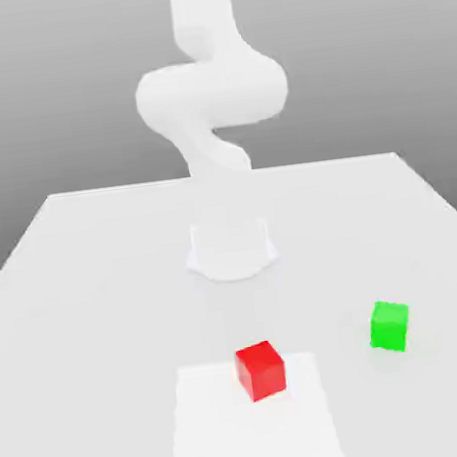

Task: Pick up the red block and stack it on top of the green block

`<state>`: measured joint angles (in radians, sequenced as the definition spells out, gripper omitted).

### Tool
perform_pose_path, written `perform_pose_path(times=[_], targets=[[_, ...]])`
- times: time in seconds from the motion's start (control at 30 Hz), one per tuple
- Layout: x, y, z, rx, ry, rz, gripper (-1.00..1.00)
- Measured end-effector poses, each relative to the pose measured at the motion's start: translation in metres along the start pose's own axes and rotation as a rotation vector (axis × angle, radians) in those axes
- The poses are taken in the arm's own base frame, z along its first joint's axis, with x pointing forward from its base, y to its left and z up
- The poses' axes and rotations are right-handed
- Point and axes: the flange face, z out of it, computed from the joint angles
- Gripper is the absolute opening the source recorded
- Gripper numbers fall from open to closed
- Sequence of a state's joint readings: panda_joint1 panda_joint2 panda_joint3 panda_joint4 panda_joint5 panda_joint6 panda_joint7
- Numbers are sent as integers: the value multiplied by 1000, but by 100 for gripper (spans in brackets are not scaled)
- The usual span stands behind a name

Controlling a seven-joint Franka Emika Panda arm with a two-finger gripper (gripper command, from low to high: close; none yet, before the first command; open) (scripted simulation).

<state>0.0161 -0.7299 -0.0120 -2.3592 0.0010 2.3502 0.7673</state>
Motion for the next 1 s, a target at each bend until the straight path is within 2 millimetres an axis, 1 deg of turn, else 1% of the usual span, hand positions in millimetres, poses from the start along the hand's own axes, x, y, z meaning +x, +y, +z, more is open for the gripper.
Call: perform_pose_path(times=[0.07,0.13,0.27,0.4,0.5,0.57,0.6,0.67,0.8,0.83,1.0], targets=[[-12,10,52,-45,-62,-32,0],[-28,24,100,-90,-123,-64,0],[-71,58,185,-176,-244,-130,0],[-127,106,254,-265,-371,-201,0],[-178,151,295,-336,-476,-262,0],[-217,188,317,-388,-552,-305,0],[-229,199,326,-401,-573,-318,0],[-243,213,341,-411,-588,-327,0],[-262,232,367,-414,-593,-329,0],[-266,236,372,-414,-594,-329,-100],[-266,236,372,-415,-594,-329,-100]])
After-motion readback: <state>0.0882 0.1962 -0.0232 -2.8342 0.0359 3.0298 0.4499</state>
